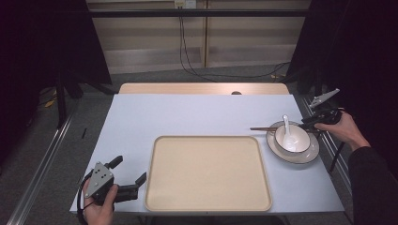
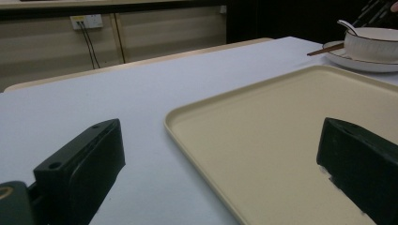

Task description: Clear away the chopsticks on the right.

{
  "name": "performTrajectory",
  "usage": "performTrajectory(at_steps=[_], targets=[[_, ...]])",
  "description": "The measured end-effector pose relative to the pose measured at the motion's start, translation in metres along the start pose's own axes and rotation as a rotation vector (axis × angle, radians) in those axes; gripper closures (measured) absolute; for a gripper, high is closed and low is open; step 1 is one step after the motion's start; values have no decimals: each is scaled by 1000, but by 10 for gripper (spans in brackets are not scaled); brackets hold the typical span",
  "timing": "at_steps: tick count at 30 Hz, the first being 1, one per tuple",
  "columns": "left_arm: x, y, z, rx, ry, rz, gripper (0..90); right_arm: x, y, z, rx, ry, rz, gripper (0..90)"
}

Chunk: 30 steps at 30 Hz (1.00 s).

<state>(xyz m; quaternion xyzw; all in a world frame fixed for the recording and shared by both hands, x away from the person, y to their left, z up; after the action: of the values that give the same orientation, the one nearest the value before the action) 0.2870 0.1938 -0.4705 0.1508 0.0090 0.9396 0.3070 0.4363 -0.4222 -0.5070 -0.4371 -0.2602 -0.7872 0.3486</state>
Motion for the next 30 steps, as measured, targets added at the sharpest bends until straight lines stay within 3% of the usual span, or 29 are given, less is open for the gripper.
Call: performTrajectory(at_steps=[3,6,9,16,21,26,30], targets=[[0,0,1,4,5,-5,13,-4,-2,4,14,-3,0,620],[0,0,0,-2,3,-8,13,-11,-4,7,60,-33,8,630],[1,0,1,-7,5,-10,13,-14,-5,9,65,-35,0,643],[0,-2,-2,9,-6,-5,13,-18,-2,7,121,-54,-27,769],[0,-1,-1,-2,-5,-1,13,-17,2,6,122,-36,-38,836],[-1,-1,-2,10,-9,-10,13,-16,2,7,113,-39,-38,848],[0,-1,-2,-4,-12,-9,13,-15,3,6,112,-35,-33,850]])
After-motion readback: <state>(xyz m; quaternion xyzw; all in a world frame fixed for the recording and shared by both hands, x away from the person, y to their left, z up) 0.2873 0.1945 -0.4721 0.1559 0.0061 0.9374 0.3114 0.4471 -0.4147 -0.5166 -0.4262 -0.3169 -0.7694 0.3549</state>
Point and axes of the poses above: each handheld gripper's, and its own axes: x roughly backward along the jaws, z roughly out of its top, y roughly to its right, the point moved 9 cm from there along -x, roughly forward along the jaws, and after that the axes turned 7 degrees about x, right-handed, at the moved point
